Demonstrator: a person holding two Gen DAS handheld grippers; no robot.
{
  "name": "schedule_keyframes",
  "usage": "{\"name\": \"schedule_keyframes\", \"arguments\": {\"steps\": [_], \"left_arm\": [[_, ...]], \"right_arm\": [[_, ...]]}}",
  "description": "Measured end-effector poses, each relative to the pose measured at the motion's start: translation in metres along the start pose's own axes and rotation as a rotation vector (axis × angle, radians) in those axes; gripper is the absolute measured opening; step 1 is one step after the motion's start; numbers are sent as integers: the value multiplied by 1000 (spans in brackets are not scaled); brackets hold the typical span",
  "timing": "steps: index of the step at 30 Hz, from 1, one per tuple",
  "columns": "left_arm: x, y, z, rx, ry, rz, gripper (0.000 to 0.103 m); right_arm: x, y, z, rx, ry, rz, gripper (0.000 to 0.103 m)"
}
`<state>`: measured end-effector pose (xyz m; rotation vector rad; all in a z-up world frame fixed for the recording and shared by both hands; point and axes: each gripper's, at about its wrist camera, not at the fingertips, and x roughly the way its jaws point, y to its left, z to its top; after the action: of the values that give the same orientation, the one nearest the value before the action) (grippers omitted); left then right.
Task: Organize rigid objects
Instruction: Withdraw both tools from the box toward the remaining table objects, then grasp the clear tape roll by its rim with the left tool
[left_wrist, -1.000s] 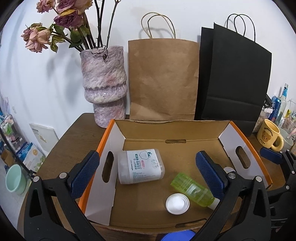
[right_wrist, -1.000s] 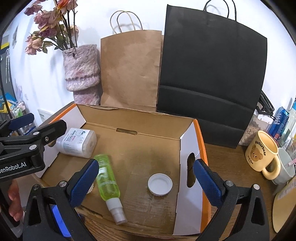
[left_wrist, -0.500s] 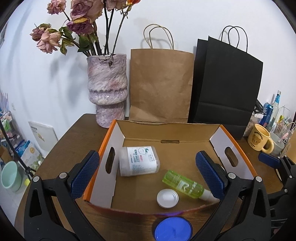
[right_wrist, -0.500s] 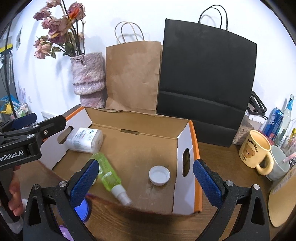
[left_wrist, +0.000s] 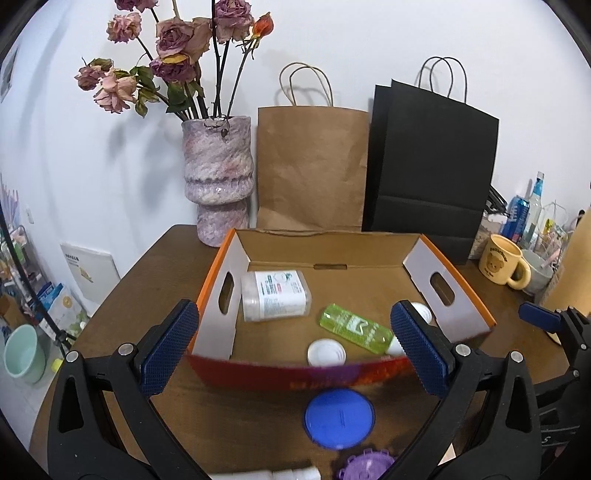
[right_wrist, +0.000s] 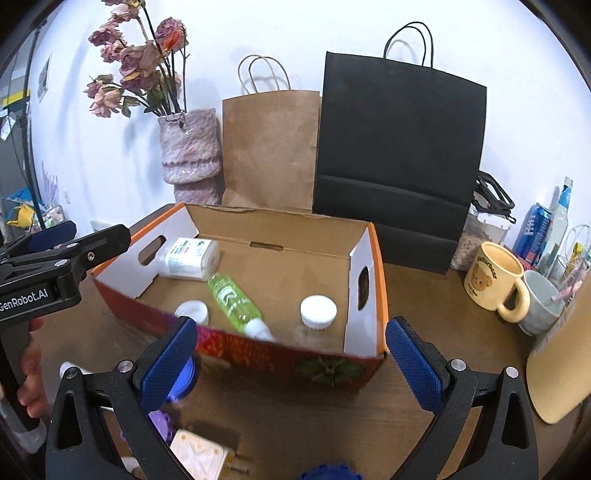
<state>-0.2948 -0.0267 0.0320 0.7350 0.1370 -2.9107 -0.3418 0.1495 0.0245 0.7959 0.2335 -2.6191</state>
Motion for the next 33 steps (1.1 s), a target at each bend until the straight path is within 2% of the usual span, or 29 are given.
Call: {"name": "schedule_keyframes", "arguments": {"steps": [15, 21, 33], "left_arm": [[-42, -12, -47, 6, 44, -10, 103], [-57, -25, -68, 18, 67, -18, 103], [-61, -53, -116, 22, 206, -17, 103]], "right_arm": [[-45, -1, -43, 7, 13, 18, 103], [-55, -6, -65, 0, 49, 41, 103], [-65, -26, -101, -10, 120, 45, 103]]}}
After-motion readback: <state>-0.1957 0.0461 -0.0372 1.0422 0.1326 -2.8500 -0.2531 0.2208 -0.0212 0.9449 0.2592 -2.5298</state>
